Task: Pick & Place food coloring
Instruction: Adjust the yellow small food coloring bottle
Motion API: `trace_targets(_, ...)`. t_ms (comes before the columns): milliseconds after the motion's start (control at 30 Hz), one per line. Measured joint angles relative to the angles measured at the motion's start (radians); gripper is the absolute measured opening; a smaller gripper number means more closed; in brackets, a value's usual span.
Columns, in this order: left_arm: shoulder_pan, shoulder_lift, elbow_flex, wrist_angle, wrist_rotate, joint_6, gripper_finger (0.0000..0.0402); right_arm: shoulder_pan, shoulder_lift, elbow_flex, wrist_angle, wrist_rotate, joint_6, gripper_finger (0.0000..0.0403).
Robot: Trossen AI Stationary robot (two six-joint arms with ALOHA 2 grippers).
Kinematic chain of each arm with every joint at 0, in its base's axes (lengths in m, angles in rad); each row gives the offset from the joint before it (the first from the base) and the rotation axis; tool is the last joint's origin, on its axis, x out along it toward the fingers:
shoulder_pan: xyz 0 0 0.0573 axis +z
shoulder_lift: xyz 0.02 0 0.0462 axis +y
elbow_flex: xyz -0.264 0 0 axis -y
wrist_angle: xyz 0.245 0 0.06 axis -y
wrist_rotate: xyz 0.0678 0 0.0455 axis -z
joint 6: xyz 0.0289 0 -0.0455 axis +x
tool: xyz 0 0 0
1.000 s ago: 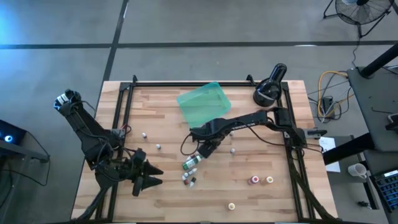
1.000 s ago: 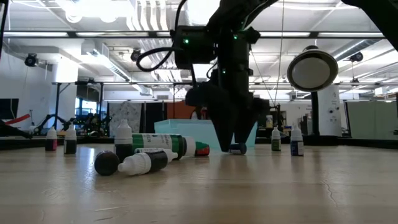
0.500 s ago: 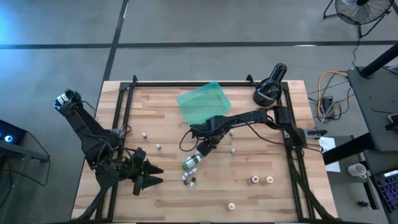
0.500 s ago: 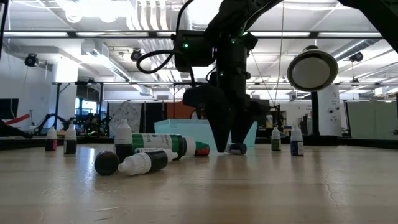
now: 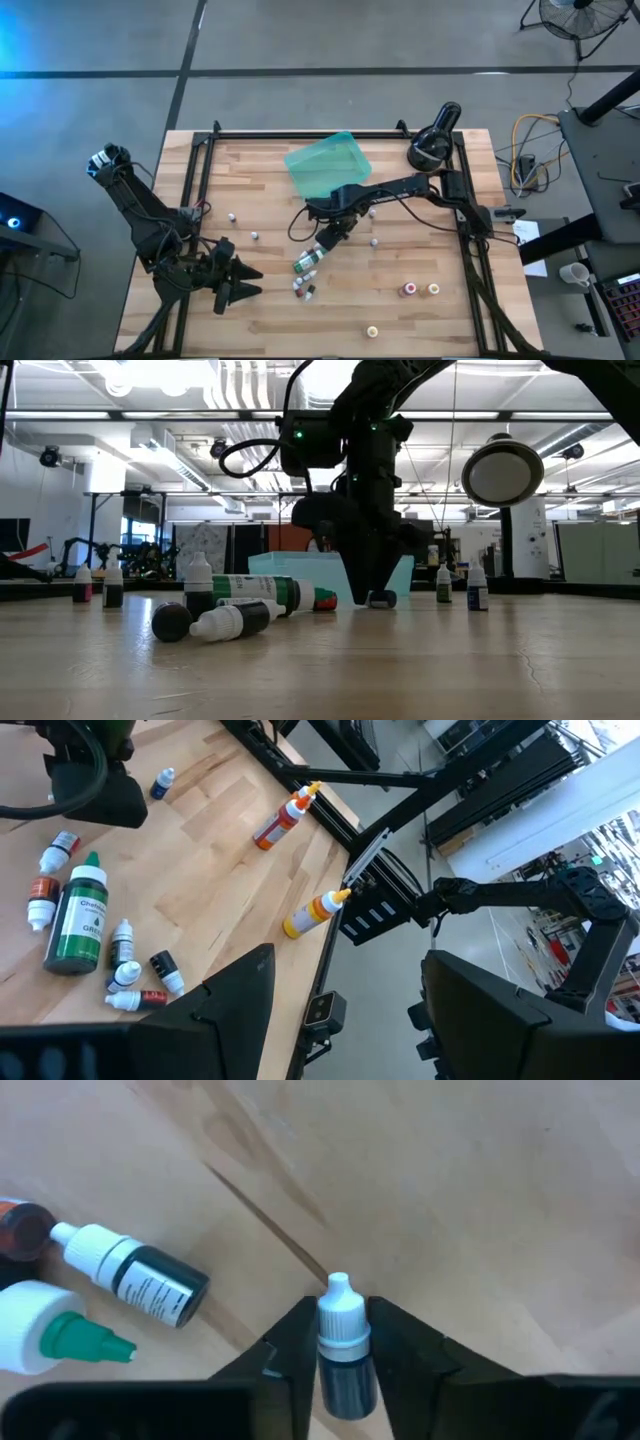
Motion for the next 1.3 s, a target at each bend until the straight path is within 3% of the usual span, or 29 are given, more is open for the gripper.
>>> trace_targets(167,0.000,0.000,0.000,0.000,0.000,0.000,0.0225,0.000,0.000,0.000,0.004,-0.018,0.009,0.0052)
trace_targets(433,0.000,0.000,0.000,0.000,0.000,0.002,0.0225,0.010,-0.009,0.030,0.044,0.003,0.046,0.0056)
trace_targets(733,0.000,0.000,0.000,0.000,0.000,0.002,0.0225,0.057,-0.074,0.080,0.233,0.225,0.102,0.0056)
trace_targets(1033,0.000,0.000,0.000,-0.010,0.000,0.005,0.0225,0.128,-0.069,-0.003,0.473,0.489,0.100,0.0056)
trace_targets(1300,0.000,0.000,0.000,-0.022,0.000,0.002,0.0225,0.150,-0.066,-0.076,0.602,0.581,0.113,0.0056)
